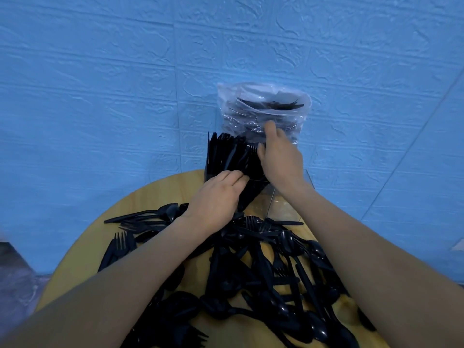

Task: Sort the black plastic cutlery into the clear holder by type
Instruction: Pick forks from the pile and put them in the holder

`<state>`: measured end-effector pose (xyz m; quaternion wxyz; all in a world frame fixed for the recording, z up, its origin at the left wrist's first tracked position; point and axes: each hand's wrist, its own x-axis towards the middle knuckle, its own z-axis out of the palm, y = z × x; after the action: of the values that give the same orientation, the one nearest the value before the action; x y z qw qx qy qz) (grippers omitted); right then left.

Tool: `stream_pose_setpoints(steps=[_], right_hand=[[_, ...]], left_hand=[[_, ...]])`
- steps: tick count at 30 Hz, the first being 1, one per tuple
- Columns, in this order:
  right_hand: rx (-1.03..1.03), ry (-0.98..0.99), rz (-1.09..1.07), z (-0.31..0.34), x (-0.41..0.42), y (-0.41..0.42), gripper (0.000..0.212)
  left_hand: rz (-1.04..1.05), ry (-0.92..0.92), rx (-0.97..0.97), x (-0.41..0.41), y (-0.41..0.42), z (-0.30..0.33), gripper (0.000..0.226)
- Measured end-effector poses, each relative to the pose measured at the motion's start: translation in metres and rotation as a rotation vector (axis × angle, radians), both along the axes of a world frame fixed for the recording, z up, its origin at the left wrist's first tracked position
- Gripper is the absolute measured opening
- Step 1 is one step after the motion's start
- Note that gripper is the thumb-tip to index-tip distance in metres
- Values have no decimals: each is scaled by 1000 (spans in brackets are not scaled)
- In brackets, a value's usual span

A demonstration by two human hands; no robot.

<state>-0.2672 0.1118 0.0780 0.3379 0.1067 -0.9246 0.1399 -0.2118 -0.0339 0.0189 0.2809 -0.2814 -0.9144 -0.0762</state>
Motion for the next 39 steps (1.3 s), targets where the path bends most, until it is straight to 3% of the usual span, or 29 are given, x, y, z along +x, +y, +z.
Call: stream_pose_setpoints(steps=[3, 5, 7, 11, 15, 18, 20, 24, 30, 33, 39], right_hand=[[129, 59, 64, -6, 0, 2, 21], [233, 79, 56, -15, 0, 2, 33], [292, -7, 50, -19, 2, 2, 44], [325, -148, 81, -11, 5, 8, 44], [142, -210, 81, -3, 23, 15, 47], [-97, -108, 82, -7, 51, 29, 39], [-184, -145, 96, -19, 72, 40, 31], [-244, -317, 155, -55, 115, 57, 20], [-233, -542, 173, -85, 145, 68, 21], [-235, -579, 145, -88, 150, 74, 24], [-261, -568, 44, -90, 152, 85, 24]], left_hand=[[-1, -14, 1, 1, 0, 0, 47], [1, -16, 3, 2, 0, 0, 48], [-2, -9, -5, 2, -1, 0, 49], [5, -27, -36, 5, -2, 4, 51], [29, -140, -13, 14, 0, 10, 53], [39, -163, 47, 29, -1, 10, 50], [41, -195, 104, 41, -1, 5, 44], [90, -354, 141, 57, 7, -8, 39], [141, -446, -51, 59, 26, -17, 35], [147, -497, 60, 61, 25, -16, 20], [144, -487, 187, 68, 14, -4, 12]])
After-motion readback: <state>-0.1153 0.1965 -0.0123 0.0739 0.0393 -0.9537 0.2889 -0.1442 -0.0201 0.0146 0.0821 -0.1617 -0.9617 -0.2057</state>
